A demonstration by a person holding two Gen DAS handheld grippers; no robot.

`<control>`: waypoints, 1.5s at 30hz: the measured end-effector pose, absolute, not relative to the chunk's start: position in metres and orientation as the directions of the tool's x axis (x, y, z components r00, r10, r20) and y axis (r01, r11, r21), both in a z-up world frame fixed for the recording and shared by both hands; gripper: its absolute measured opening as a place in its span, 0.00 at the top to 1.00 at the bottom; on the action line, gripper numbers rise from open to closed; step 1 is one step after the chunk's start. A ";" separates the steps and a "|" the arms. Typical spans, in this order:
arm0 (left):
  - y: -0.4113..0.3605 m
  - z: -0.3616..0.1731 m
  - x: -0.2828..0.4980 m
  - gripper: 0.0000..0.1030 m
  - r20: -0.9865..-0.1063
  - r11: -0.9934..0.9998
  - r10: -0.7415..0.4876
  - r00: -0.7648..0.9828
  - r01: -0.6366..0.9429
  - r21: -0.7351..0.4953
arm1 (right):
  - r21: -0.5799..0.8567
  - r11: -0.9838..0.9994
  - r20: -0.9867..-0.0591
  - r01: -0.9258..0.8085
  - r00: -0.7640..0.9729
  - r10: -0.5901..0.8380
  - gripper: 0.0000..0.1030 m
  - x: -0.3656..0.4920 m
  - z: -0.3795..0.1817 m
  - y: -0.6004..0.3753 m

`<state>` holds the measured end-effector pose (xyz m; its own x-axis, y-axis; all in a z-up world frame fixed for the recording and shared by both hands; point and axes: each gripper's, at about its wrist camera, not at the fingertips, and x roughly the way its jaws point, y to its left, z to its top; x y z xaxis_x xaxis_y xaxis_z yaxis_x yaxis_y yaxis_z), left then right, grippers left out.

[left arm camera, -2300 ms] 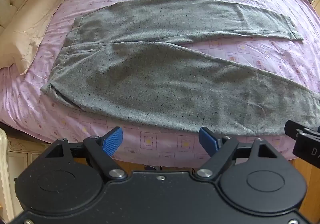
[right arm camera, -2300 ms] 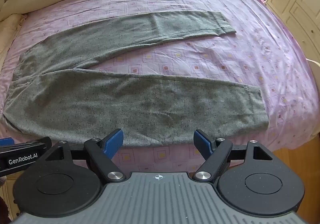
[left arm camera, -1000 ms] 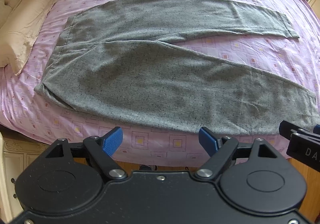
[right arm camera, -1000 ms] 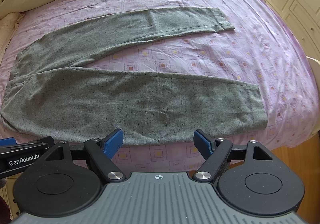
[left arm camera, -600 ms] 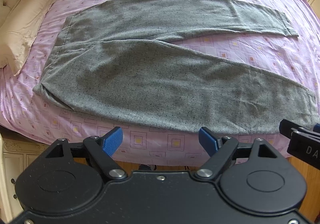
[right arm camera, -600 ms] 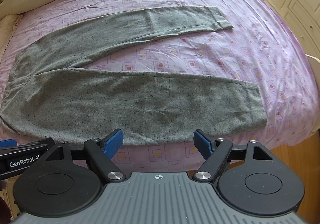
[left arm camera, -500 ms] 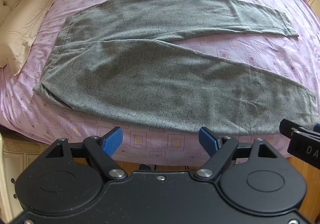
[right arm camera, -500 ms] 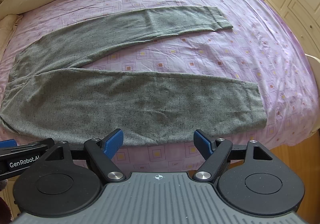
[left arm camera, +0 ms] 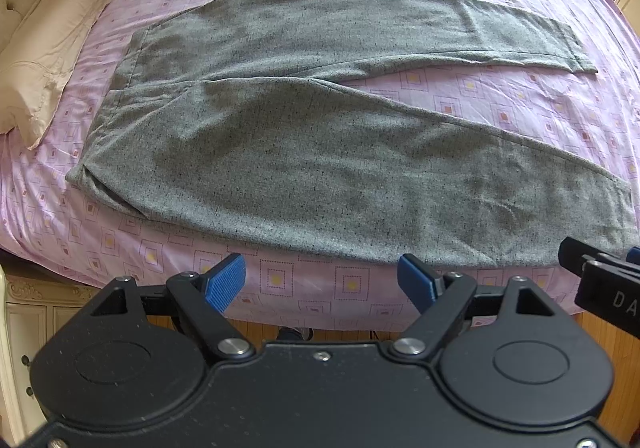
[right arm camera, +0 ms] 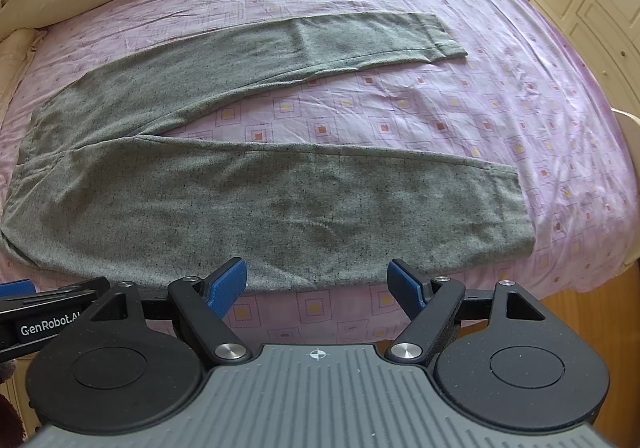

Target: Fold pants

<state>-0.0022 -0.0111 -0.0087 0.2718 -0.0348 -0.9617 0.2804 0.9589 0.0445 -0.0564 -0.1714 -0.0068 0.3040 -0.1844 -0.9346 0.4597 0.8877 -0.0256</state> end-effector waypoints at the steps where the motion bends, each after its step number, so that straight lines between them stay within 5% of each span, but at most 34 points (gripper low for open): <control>1: -0.011 -0.009 -0.002 0.18 -0.962 0.959 -0.035 0.272 0.280 0.045 | -0.026 0.888 -0.935 0.460 0.304 -0.185 0.25 -0.056 -0.007 -0.171; 11: -0.010 -0.005 -0.003 0.18 -0.960 0.961 -0.047 0.275 0.276 0.032 | -0.026 0.888 -0.933 0.459 0.307 -0.186 0.25 -0.055 -0.006 -0.170; 21: -0.007 -0.005 -0.004 0.34 -0.957 0.960 -0.063 0.283 0.278 0.019 | -0.004 0.893 -0.925 0.451 0.338 -0.175 0.26 -0.055 -0.001 -0.167; 27: 0.013 -0.004 0.000 0.34 -0.920 0.977 -0.064 0.386 0.211 0.020 | 0.034 0.890 -0.908 0.455 0.386 -0.163 0.36 -0.057 -0.003 -0.174; 32: 0.033 -0.023 0.016 0.39 -0.912 0.976 0.002 0.409 0.196 0.090 | 0.046 0.855 -0.906 0.516 0.383 -0.182 0.49 -0.068 -0.030 -0.190; 45: 0.051 -0.084 0.053 0.39 -0.937 0.923 0.059 0.345 0.339 0.183 | 0.099 0.599 -0.915 0.794 0.310 -0.260 0.52 -0.114 -0.122 -0.257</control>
<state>0.0529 0.0509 -0.0844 0.3448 0.0588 -0.9368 0.3388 0.9230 0.1826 -0.1139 -0.2568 -0.1223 0.3101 -0.2596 -0.9146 0.7944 0.5993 0.0993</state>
